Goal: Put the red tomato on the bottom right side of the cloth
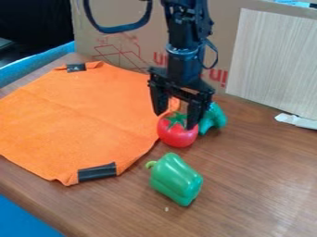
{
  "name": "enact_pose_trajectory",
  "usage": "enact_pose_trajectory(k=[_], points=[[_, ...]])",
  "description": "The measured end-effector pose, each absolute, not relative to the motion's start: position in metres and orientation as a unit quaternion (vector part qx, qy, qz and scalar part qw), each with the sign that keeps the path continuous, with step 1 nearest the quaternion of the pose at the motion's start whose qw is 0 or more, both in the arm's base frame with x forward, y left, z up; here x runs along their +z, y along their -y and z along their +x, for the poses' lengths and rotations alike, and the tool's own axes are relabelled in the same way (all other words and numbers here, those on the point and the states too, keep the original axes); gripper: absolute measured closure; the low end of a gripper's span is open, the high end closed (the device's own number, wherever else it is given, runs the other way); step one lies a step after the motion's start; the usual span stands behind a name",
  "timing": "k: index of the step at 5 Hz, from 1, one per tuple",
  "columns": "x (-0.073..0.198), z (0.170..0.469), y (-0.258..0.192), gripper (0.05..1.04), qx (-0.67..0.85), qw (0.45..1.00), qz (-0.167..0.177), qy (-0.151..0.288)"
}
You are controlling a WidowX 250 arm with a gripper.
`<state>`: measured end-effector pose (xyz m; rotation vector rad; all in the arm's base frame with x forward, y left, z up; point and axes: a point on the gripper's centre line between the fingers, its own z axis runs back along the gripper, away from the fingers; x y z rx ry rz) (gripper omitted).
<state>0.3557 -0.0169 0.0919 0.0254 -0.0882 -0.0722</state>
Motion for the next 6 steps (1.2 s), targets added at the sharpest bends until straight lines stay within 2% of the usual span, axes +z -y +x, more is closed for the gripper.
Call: enact_pose_trajectory(k=[2,3,4,6], points=[[0.0937,0.3651,0.0159,0.692,-0.026,0.998,0.017,0.048],[0.0932,0.3656,0.0153,0.919,-0.027,0.998,0.019,0.049],[0.0907,0.3655,0.0130,1.023,-0.027,0.998,0.026,0.053],[0.0895,0.3637,0.0109,1.033,-0.030,0.997,0.033,0.061]])
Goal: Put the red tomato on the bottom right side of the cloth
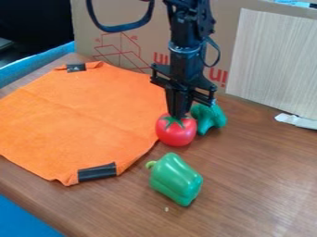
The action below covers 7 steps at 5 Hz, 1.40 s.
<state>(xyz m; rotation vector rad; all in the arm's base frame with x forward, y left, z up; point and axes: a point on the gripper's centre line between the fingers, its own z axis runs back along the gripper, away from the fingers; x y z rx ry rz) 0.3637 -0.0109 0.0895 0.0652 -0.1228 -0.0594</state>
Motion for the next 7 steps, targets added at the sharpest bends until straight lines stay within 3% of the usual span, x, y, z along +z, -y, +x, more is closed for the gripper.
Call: enact_pose_trajectory(k=[1,3,4,7], points=[[0.092,0.363,0.010,1.033,-0.024,0.997,0.027,0.064],[0.165,0.353,-0.022,1.033,0.022,0.989,-0.018,0.148],[0.175,0.342,-0.038,1.033,0.037,0.986,-0.024,0.160],[0.130,0.290,-0.084,1.033,0.023,0.991,0.036,0.130]])
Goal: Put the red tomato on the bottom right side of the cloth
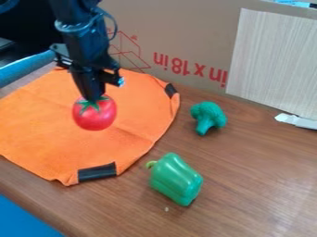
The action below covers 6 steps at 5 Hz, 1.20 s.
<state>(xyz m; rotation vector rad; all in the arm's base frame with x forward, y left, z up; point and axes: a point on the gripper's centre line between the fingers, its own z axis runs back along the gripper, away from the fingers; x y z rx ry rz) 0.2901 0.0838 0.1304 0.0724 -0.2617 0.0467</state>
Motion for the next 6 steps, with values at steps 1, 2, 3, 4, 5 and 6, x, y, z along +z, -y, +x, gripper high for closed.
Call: enact_pose_trajectory(k=[1,2,3,4,5,6], points=[[0.122,0.285,-0.090,1.033,0.015,0.991,0.041,0.127],[0.111,0.285,-0.090,1.033,0.008,0.993,0.039,0.114],[0.106,0.283,-0.087,1.030,0.003,0.995,0.027,0.099],[0.101,0.280,-0.088,0.990,0.011,0.996,0.030,0.083],[0.106,0.282,-0.087,0.849,0.008,0.996,0.025,0.083],[0.107,0.280,-0.086,0.584,0.007,0.997,0.021,0.074]])
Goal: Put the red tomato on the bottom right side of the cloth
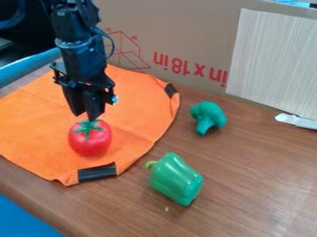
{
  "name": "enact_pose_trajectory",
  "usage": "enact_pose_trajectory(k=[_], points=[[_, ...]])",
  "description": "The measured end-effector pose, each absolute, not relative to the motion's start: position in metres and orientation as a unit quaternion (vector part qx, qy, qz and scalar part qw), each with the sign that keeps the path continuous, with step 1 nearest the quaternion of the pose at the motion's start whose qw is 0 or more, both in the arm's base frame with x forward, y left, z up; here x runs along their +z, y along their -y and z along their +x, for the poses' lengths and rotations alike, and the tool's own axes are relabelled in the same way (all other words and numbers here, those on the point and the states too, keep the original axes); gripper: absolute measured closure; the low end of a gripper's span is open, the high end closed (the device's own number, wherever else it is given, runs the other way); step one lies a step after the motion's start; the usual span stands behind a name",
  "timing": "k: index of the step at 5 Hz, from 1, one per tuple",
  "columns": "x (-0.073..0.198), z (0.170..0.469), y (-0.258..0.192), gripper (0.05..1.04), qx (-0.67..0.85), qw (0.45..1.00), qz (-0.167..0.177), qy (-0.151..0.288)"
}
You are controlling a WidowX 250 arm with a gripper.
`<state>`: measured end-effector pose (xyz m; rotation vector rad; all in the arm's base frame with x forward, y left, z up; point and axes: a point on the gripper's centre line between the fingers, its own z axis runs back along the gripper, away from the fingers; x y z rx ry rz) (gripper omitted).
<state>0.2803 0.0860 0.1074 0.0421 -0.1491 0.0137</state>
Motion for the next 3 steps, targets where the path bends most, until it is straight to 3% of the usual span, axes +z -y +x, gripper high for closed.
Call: enact_pose_trajectory(k=[1,2,3], points=[[0.120,0.280,-0.081,0.280,0.003,0.996,0.009,0.085],[0.157,0.282,-0.078,0.083,0.006,0.993,-0.021,0.112],[0.196,0.285,-0.077,0.082,0.018,0.988,-0.076,0.136]])
